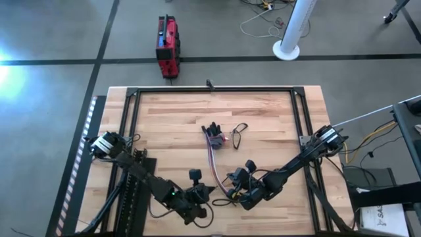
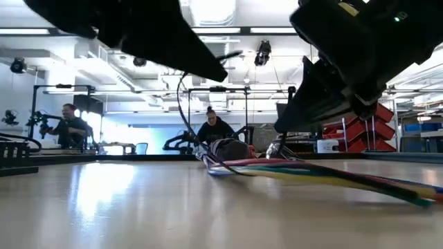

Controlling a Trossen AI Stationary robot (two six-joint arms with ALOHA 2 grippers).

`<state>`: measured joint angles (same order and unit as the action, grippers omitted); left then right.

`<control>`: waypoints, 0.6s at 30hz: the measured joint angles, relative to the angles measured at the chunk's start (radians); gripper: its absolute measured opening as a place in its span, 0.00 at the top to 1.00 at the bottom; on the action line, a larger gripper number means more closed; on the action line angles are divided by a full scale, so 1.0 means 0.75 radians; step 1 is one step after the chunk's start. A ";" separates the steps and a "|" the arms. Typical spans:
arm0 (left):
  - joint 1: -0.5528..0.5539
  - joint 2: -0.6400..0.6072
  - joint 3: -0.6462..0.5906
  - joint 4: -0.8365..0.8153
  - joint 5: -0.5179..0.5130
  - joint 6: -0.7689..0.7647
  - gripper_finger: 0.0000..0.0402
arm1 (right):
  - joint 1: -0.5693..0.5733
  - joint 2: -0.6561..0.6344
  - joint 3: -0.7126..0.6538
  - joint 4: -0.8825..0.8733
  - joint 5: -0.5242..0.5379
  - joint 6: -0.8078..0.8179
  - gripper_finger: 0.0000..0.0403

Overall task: Ziptie cables
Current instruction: Wrap the cable wires together using a black zip tie

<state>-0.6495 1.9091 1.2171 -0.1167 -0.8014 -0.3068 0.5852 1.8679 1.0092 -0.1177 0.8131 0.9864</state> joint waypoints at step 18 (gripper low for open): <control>-0.006 0.138 -0.001 -0.001 0.169 -0.092 1.00 | 0.000 0.209 0.004 0.170 -0.031 0.057 1.00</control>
<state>-0.6537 2.0126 1.2167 -0.1174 -0.6749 -0.3757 0.5854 2.0247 1.0122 0.0101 0.7898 1.0289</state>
